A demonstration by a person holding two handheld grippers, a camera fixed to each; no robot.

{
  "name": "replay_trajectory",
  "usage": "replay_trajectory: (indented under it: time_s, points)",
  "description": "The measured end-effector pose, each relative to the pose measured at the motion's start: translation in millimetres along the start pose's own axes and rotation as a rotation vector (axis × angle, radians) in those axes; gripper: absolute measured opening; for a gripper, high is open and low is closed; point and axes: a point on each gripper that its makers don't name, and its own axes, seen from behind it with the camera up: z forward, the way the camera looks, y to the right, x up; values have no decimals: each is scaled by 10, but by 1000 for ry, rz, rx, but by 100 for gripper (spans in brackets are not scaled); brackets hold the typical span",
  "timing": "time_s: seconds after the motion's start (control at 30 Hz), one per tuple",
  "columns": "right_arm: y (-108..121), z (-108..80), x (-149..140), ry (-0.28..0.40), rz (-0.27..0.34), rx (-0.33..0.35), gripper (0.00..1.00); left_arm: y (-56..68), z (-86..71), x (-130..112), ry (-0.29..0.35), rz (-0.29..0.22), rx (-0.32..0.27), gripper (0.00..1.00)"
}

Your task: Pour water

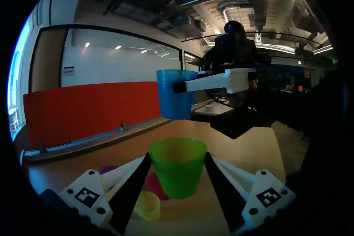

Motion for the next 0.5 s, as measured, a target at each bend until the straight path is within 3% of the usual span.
replay_trajectory:
  time_s: [0.2, 0.5]
  points:
    - [113, -74, -134, -32, 32, -17, 89, 19, 25, -97, -41, 10, -13, 87]
    - [237, -197, -367, -101, 12, -33, 89, 41, 103, -296, -122, 33, -33, 87]
